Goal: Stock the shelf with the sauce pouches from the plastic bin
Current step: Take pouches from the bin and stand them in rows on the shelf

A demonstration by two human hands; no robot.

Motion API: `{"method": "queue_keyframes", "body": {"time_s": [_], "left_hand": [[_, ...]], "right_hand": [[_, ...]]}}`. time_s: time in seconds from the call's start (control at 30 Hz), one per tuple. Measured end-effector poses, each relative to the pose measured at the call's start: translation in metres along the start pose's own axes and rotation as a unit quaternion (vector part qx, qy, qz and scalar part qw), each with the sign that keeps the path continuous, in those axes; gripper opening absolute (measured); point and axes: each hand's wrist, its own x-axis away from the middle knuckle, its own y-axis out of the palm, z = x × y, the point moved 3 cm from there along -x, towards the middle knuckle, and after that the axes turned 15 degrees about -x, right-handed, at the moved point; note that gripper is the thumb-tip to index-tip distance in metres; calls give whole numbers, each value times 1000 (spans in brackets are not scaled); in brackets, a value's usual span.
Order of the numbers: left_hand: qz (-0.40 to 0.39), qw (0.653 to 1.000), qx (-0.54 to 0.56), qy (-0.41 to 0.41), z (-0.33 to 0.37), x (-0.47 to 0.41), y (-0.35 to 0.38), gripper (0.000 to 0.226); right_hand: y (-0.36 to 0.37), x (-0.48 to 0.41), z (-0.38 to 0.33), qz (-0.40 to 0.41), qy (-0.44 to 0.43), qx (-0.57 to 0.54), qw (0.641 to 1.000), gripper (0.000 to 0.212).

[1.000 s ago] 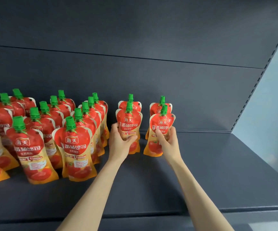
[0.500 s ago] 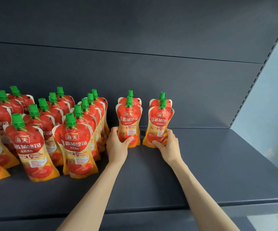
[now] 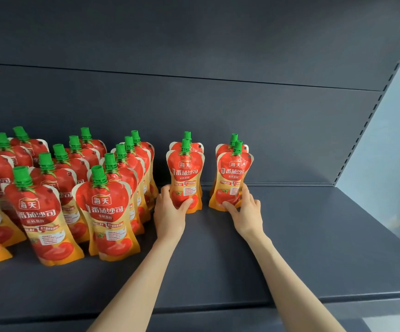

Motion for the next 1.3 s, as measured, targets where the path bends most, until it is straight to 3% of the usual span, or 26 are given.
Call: {"method": "queue_keyframes", "body": {"time_s": [0.4,0.73,0.93,1.1,1.3], "left_hand": [[1,999,-50,-4,1,0,0,61],[-24,998,-60,-12,7,5,-5,61],[-42,995,-88,-31,8,16,-10,77],[-44,993,-110,2,20,38,-30,59],[-60,986,-52,147,67,93,-60,37]], "right_hand": [[2,-1,0,-2,10,31,999,72],[0,4,-4,-10,24,45,999,67],[-9,9,-6,6,53,-1,999,79],[-31,35,-19,41,-4,-6,999,49],[-80,101,-32,85,-54,-1,995,32]]}}
